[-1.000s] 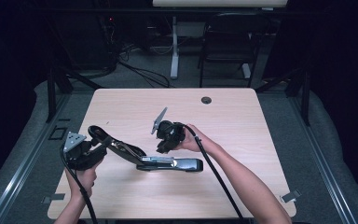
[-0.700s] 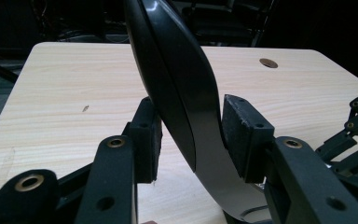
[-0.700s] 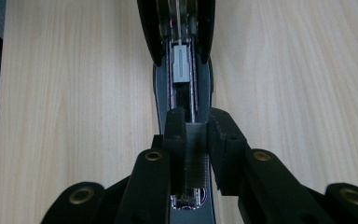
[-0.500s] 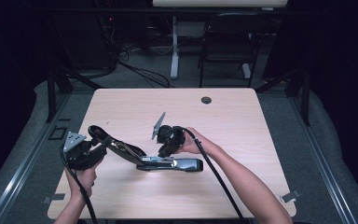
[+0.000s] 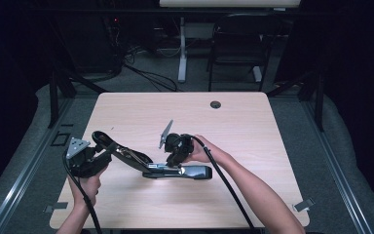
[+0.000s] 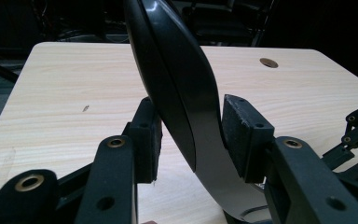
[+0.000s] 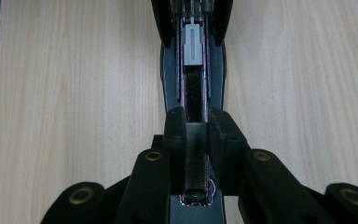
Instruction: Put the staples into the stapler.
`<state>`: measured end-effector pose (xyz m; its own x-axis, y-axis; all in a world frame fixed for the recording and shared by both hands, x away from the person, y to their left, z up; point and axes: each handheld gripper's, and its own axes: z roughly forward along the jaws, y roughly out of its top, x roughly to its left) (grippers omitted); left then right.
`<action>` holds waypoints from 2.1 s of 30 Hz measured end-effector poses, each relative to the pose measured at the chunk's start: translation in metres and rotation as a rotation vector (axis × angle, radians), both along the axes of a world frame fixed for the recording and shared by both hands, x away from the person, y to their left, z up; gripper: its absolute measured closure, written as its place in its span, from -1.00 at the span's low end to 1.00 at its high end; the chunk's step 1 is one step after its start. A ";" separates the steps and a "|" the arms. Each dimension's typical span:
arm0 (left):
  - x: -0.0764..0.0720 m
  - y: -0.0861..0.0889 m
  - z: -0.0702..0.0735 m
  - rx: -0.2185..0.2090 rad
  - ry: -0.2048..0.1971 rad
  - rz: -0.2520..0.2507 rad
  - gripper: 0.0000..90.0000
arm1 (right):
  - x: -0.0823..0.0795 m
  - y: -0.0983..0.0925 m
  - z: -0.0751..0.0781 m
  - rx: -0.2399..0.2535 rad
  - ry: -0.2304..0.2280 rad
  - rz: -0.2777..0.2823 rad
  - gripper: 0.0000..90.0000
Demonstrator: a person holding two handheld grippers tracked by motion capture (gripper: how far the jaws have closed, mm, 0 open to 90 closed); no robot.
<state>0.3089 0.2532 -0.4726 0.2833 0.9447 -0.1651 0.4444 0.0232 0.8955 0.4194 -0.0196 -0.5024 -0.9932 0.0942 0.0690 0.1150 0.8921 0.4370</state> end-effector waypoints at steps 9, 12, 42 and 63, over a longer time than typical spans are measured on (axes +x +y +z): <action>0.000 0.001 0.000 0.002 0.006 -0.007 0.31 | 0.000 0.000 -0.003 -0.011 -0.006 0.003 0.74; 0.000 0.001 0.000 0.002 0.006 -0.007 0.31 | 0.000 0.000 -0.004 -0.016 -0.006 0.004 0.74; 0.001 0.000 0.001 0.007 0.000 -0.012 0.31 | -0.002 -0.006 -0.007 -0.019 -0.012 0.004 0.74; 0.002 -0.001 0.001 0.006 0.001 -0.009 0.31 | -0.002 -0.009 -0.007 -0.013 -0.015 -0.001 0.71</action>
<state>0.3105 0.2526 -0.4715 0.2916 0.9431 -0.1597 0.4457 0.0138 0.8951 0.4169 -0.0286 -0.5099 -0.9939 0.0964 0.0531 0.1099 0.8975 0.4271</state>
